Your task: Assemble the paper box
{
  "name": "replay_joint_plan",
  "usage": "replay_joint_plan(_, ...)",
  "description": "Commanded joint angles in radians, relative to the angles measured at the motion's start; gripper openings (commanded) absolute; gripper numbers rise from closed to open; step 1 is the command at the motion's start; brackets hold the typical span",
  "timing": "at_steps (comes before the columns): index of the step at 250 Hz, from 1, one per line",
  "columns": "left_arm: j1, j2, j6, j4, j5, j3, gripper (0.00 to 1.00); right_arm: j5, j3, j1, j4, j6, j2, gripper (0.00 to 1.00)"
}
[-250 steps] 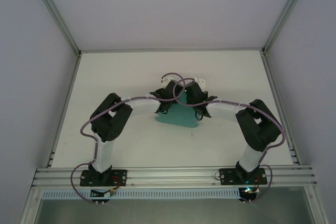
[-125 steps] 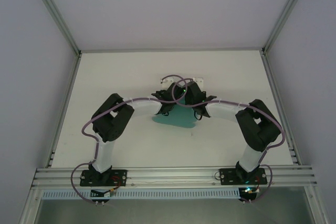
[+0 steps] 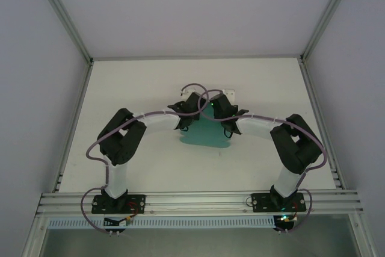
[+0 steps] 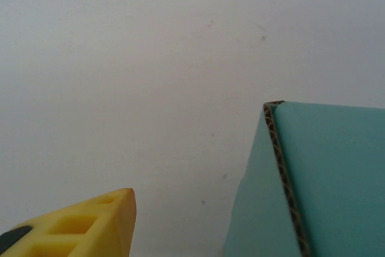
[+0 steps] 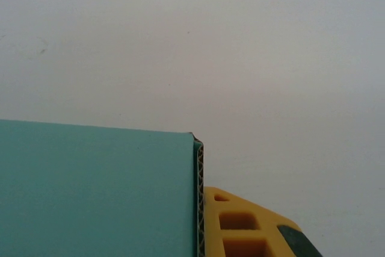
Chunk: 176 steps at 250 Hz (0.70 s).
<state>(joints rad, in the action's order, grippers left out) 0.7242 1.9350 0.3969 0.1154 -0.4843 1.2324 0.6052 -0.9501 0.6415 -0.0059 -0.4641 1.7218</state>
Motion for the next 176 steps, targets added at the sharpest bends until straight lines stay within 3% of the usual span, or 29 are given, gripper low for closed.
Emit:
replay_joint_plan(1, -0.026, -0.091, 0.014, 0.025, 0.113, -0.021, 0.55, 0.051, 0.006, -0.011, -0.068, 0.015, -0.008, 0.00)
replay_joint_plan(52, -0.026, -0.156, 0.031, -0.007, 0.214, -0.039, 0.73, 0.037, 0.005, -0.012, -0.060, 0.016, -0.008, 0.00)
replay_joint_plan(110, -0.029, -0.202, 0.038, 0.001, 0.270, -0.052, 0.79, 0.023, 0.002, -0.012, -0.052, 0.024, -0.008, 0.00)
replay_joint_plan(134, -0.041, -0.243, 0.057, -0.002, 0.295, -0.076, 0.98, 0.011, -0.005, -0.012, -0.052, 0.040, -0.009, 0.00)
replay_joint_plan(176, -0.092, -0.404, 0.078, -0.003, 0.307, -0.173, 1.00, -0.026, -0.089, -0.012, -0.175, 0.097, -0.010, 0.00)
